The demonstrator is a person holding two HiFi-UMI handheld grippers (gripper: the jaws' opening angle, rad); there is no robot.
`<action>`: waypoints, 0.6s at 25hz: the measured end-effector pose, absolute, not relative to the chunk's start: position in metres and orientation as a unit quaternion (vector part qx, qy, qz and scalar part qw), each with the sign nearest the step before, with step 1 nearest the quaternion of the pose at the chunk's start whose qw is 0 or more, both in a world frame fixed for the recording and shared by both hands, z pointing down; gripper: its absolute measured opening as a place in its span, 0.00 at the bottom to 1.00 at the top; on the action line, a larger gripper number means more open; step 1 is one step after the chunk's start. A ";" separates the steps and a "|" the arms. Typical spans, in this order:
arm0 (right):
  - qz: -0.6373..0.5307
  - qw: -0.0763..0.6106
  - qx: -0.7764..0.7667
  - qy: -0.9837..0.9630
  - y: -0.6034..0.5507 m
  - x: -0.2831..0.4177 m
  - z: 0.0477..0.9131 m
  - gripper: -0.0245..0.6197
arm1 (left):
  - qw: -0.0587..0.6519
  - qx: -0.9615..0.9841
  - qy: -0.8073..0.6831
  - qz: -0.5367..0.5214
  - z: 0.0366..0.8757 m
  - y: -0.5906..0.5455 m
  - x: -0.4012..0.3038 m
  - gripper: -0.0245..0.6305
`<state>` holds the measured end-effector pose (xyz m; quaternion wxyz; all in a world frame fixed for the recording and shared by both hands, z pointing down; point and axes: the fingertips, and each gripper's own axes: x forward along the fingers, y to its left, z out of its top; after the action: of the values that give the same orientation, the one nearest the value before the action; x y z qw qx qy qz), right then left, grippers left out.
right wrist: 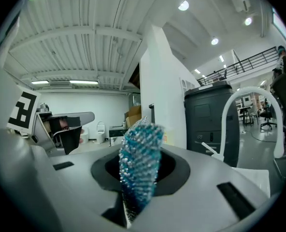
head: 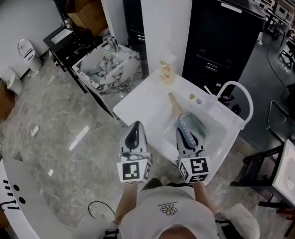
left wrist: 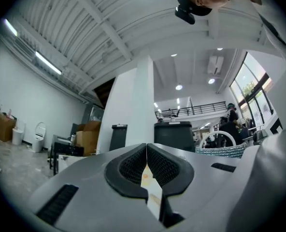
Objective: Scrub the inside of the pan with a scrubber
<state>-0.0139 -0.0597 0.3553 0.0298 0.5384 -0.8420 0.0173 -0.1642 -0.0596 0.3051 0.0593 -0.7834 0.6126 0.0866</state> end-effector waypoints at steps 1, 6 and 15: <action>0.017 0.026 0.548 -0.836 -0.063 -0.002 0.355 0.13 | 0.060 -0.791 0.602 0.090 0.304 -0.066 -0.151 0.06; 0.031 0.014 0.617 -0.787 -0.079 0.061 0.359 0.13 | 0.045 -0.841 0.530 0.099 0.304 -0.105 -0.082 0.06; 0.040 -0.003 0.747 -0.664 -0.089 0.147 0.360 0.13 | 0.053 -0.914 0.390 0.098 0.297 -0.160 0.007 0.06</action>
<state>0.1466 -0.0886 0.3595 -0.0026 0.7469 -0.6638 0.0396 0.0070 -0.1601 0.2971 0.0526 -0.9142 0.3897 0.0982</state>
